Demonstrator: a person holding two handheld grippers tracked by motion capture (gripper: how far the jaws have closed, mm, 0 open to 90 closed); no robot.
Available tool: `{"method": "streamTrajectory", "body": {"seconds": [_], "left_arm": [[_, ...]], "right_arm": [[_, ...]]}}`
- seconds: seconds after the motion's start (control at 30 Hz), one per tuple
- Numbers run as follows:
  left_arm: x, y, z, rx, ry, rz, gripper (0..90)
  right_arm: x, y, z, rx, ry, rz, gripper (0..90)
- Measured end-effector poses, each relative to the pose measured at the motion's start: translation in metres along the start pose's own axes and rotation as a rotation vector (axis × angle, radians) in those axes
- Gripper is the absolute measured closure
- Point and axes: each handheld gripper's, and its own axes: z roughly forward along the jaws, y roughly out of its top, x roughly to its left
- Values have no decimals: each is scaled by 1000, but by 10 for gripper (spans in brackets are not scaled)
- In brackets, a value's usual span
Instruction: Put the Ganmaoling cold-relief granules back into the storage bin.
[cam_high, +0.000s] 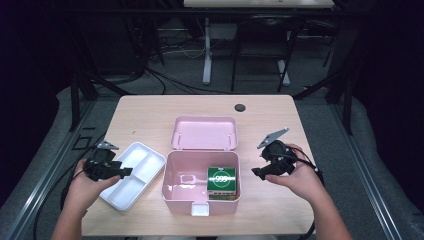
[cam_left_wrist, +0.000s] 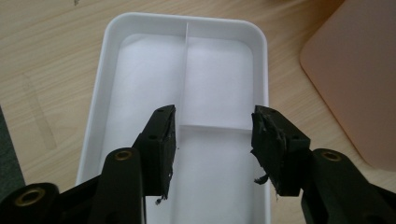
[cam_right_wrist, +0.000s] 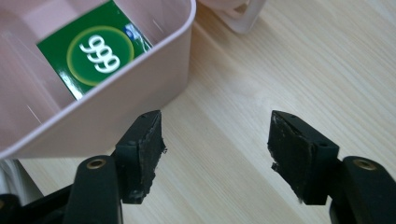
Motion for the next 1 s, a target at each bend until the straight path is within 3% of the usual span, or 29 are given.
{"method": "streamTrajectory", "body": {"seconds": [0.17,0.33,0.4,0.57,0.67,0.87,1.0], "left_arm": [[1,-2,-3,-3,-13,-19,537],[4,-5,-5,-18,-5,-26,564],[4,-5,-5,-28,1,-24,564],[3,-4,-9,-33,-7,-21,570],[2,-3,-10,-18,-27,-34,575],[6,1,-16,-9,-20,-40,572],[12,8,-17,19,-43,-14,609]], "right_arm": [[3,-4,-4,-31,-46,5,352],[4,-11,-15,-115,-72,56,360],[5,-14,-15,-119,-85,59,359],[4,-16,-12,-131,-63,62,363],[5,-17,-9,-133,-75,66,367],[4,-19,-9,-141,-80,77,368],[3,-21,-10,-174,-64,82,382]]}}
